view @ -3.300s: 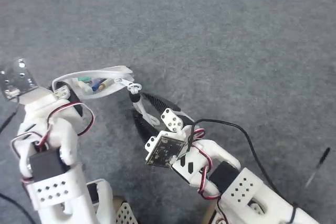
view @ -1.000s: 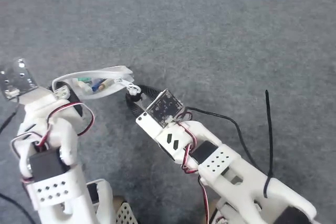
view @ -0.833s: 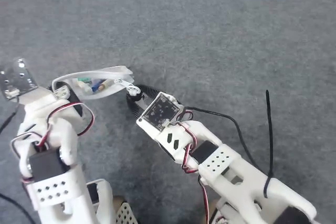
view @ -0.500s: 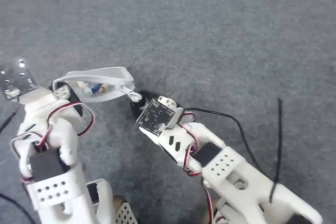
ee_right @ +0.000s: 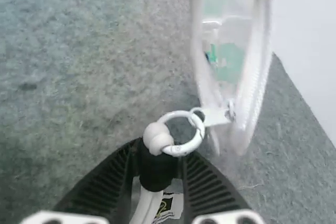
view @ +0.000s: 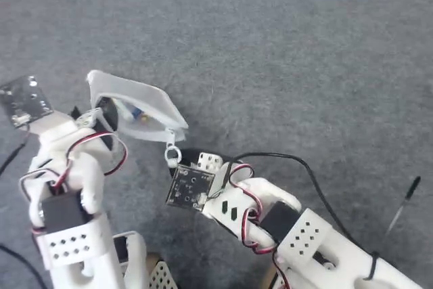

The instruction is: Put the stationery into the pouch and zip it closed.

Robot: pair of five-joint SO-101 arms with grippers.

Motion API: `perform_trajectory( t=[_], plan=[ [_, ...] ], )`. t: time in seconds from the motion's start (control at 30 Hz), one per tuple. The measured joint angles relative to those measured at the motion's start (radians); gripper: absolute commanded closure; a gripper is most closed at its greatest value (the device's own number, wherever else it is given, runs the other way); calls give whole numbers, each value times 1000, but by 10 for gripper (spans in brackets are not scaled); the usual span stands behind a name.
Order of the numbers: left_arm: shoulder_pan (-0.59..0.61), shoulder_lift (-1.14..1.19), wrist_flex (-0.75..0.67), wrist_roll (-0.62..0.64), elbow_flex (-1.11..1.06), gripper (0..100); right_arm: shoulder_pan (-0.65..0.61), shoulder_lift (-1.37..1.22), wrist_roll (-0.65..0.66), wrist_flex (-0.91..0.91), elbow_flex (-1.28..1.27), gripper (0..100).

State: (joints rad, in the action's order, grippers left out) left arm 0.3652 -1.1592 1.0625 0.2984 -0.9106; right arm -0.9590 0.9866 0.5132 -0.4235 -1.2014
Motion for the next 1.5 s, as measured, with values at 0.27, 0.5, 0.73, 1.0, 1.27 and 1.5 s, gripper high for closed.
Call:
perform_trajectory(
  t=[0.27, 0.5, 0.73, 1.0, 1.27, 1.5],
  plan=[
    [-110, 0, 0, -6, 0, 793, -77, 0, 6, -89, 0, 992],
    [-265, 0, 0, -104, 0, 794, -144, 0, 6, -135, 0, 992],
    [-399, -2, 38, -212, 0, 797, -155, 6, 8, -135, 0, 992],
    [-410, -206, 38, -227, -66, 797, -155, 6, 8, -135, 0, 992],
    [-413, -551, 38, -227, -180, 796, -155, 6, 6, -135, 0, 992],
    [-413, -644, 38, -227, -204, 797, -155, 6, 8, -135, -2, 992]
  ],
)
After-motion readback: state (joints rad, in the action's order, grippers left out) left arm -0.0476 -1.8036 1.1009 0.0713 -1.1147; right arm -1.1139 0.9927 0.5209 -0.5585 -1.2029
